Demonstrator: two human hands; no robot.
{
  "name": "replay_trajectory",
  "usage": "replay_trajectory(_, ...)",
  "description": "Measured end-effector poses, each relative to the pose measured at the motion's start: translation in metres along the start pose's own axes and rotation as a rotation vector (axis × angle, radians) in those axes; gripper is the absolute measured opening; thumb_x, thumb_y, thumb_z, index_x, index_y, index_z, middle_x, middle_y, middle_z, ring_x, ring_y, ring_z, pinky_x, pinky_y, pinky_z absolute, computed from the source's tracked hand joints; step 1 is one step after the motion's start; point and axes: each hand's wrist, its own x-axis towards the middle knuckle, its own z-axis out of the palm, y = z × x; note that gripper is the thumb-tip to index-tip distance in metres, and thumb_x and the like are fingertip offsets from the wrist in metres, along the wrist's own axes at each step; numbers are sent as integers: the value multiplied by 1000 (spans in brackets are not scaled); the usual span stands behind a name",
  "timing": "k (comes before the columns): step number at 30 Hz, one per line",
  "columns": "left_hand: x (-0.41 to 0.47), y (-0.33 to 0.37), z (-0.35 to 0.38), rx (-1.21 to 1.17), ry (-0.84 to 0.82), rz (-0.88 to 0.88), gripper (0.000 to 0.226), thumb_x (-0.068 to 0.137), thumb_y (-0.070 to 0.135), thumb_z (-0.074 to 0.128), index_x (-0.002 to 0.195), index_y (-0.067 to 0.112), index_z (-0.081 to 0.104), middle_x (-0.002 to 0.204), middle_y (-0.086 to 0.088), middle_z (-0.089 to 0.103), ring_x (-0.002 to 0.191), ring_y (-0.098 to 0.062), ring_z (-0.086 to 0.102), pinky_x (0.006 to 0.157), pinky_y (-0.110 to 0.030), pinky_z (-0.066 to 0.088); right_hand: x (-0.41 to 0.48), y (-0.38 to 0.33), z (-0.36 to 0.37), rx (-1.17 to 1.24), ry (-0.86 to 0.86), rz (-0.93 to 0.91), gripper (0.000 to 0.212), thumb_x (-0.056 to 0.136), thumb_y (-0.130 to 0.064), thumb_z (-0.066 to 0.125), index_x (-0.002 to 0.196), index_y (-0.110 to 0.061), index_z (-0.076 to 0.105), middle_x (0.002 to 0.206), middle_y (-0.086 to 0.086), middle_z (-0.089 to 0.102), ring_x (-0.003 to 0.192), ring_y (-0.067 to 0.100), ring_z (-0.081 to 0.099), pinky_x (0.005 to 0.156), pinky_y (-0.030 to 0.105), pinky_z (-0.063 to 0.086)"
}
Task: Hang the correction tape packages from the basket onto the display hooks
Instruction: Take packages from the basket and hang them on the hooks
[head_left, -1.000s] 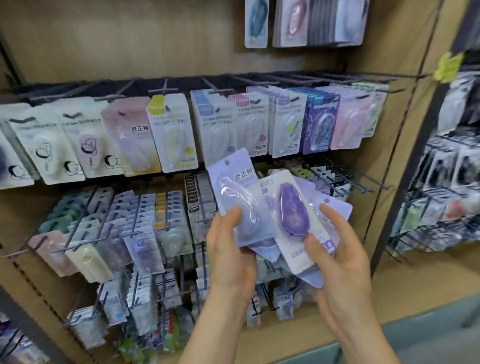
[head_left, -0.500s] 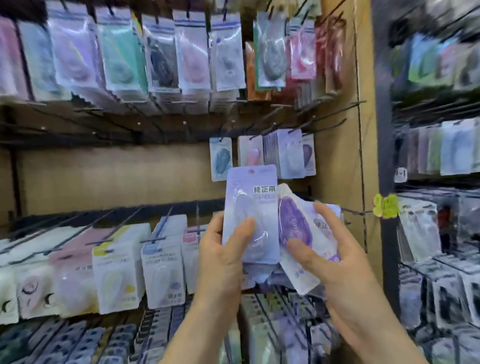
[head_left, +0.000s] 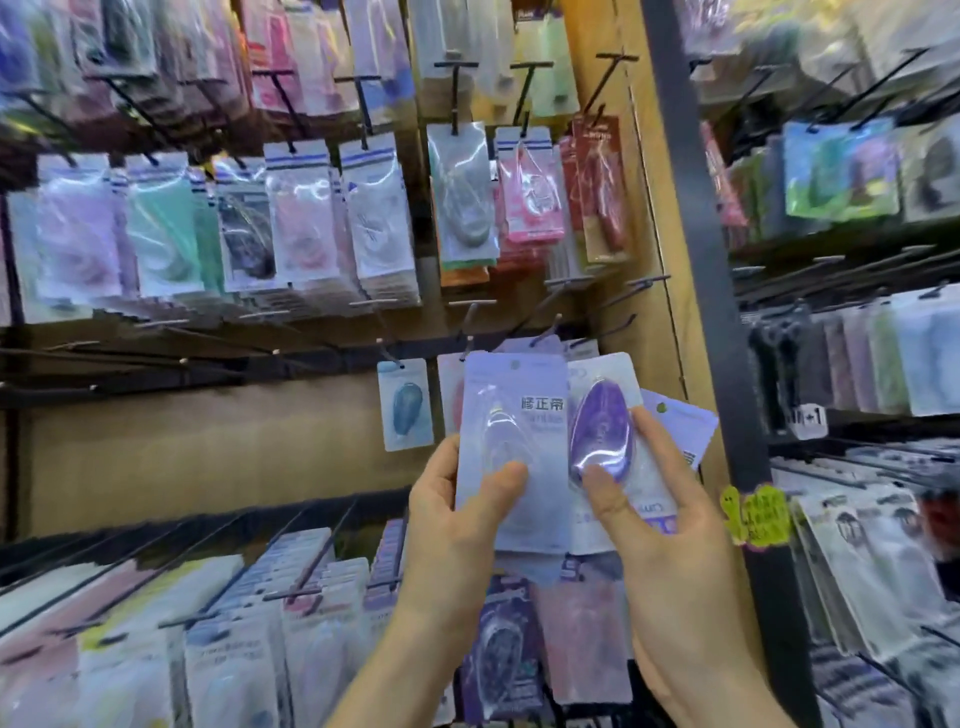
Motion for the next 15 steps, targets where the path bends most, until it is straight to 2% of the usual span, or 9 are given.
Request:
replay_trajectory(2,8,0,4,13,-29,-16,40,74,22,70,113,14,67,104,-7,75,94,-28,72,77,-38,61,8,5,-1,39,-3,22,55,73,-23,73,126,-34,63,118,-14,71,109,14,69,94,42,56)
replay_trajectory(4,21,1,3,11,-95,-53,40,74,18,70,114,13,68,105,-9,75,93,-28,72,74,-37,61,15,10,-6,76,-1,45,54,71,-19,73,122,-32,65,114,-8,74,107,19,70,92,44,56)
replay_trajectory(7,38,6,-3,-17,-223,-256,43,71,17,78,113,13,70,104,-14,74,89,-30,71,69,-34,56,19,15,-12,54,13,40,53,69,-15,75,120,-30,68,109,-4,76,99,18,72,84,36,59)
replay_trajectory(9,47,5,-4,-13,-259,-336,48,69,22,74,115,10,69,105,-15,74,88,-30,71,70,-35,56,19,19,-16,-3,64,-3,49,70,-12,77,115,-32,71,106,-7,76,93,11,73,76,27,59)
replay_trajectory(11,51,1,-4,-14,-210,-300,47,69,24,73,114,9,70,102,-14,75,86,-29,72,70,-36,56,20,20,-17,-77,113,-61,40,75,-13,78,105,-39,75,103,-16,75,89,3,72,70,19,57)
replay_trajectory(13,54,-2,-7,-81,-122,-230,39,73,22,71,109,9,71,97,-13,75,80,-26,73,64,-34,57,23,20,-21,-117,179,-118,31,77,-22,77,95,-47,76,99,-23,74,88,-3,70,69,16,56)
replay_trajectory(15,56,-3,-15,-197,-67,-212,33,77,22,69,107,7,68,94,-11,75,78,-25,73,59,-32,57,23,17,-26,-159,267,-145,21,79,-26,74,85,-46,77,98,-18,75,89,-4,69,73,15,56)
